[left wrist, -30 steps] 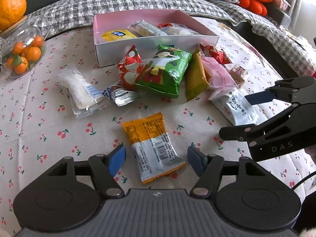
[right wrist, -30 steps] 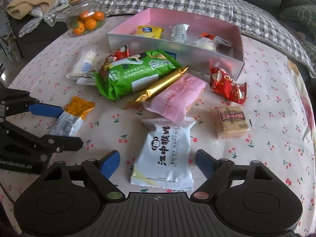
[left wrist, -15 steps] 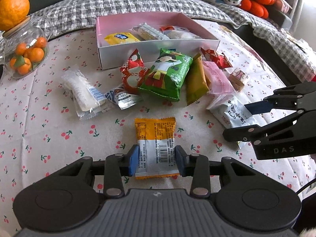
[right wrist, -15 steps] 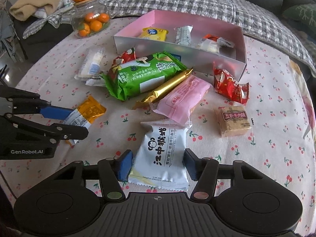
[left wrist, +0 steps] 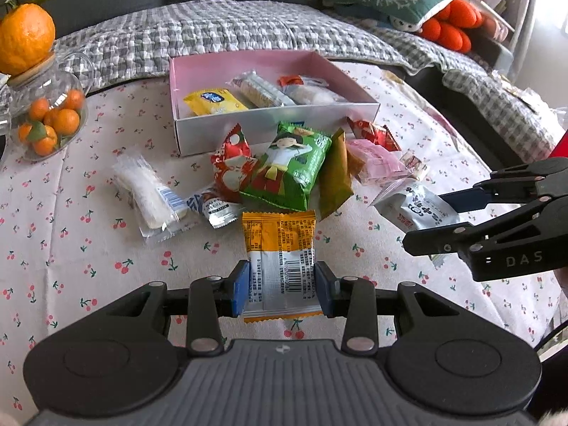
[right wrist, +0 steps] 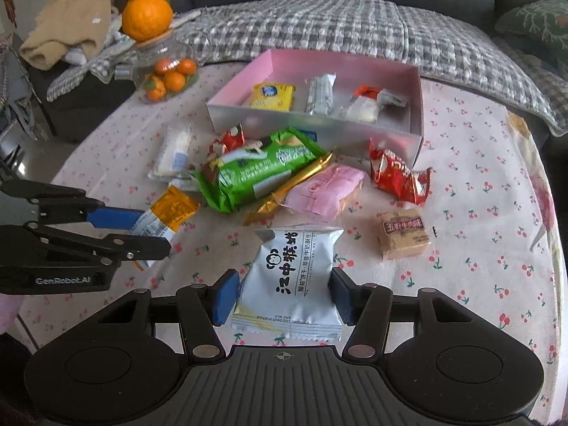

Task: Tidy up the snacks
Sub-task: 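Carry both packs into the pink box and open both grippers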

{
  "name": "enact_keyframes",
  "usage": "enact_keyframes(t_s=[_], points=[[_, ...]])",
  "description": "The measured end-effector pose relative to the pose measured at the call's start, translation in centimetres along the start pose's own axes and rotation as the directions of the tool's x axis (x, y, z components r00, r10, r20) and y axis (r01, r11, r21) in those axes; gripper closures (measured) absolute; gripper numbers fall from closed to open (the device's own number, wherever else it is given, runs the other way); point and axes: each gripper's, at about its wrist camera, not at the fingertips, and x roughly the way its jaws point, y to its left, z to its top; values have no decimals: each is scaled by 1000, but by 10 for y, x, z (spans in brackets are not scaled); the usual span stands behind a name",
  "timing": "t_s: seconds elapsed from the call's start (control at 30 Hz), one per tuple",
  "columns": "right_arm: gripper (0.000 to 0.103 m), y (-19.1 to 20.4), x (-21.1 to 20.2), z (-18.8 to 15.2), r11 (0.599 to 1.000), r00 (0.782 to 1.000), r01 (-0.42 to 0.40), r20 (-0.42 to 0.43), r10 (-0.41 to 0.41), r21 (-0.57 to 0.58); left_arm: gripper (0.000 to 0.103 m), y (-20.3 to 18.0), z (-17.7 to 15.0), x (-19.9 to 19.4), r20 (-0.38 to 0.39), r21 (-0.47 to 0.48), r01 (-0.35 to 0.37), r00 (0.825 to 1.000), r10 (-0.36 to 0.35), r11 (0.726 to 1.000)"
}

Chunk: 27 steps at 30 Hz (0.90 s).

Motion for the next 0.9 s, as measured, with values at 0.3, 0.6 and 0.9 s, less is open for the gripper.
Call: enact_keyframes(t_s=[0.3,0.6,0.9], points=[[48,-2,-23,14,998,998,-38,58,35,43,67,2,12,-9,46,-36,8,999,-6,999],[48,-9,-44,31,994,988,-68,141,55,86,67,4,25,-16,98,-66,20,995,-13,998],[48,-31,-36,49,985,986,-39,166,11,165,67,4,42,-13,121,-99,20,993,-8,995]])
